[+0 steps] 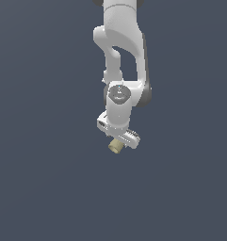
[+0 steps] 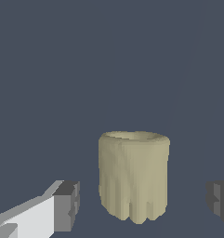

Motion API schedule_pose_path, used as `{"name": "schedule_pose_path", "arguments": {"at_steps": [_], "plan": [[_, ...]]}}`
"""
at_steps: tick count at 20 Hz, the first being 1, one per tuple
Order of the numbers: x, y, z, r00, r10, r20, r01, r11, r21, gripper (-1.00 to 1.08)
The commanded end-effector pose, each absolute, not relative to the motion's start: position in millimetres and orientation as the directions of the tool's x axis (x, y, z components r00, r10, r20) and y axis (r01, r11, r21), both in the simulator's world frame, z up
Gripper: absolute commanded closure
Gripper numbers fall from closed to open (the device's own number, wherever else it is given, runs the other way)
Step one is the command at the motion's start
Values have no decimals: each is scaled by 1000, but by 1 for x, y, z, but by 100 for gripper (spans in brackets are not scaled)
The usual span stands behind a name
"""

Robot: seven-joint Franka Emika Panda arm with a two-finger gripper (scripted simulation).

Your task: Pick up the object and move it to a goal position.

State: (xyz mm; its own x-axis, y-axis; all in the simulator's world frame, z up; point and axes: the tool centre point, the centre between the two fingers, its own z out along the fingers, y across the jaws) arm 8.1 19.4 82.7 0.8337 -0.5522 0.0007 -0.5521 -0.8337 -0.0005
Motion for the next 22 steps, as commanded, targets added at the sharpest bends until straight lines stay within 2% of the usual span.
{"name": "schedule_pose_path", "arguments": {"at_steps": [1, 11, 12, 22], "plan": [[7, 19, 72, 833, -553, 0, -553, -833, 0, -92], [8, 19, 40, 831, -556, 0, -556, -831, 0, -92], [8, 19, 40, 831, -556, 0, -556, -831, 0, 108], [8, 20, 41, 832, -555, 0, -555, -832, -1, 108]]}}
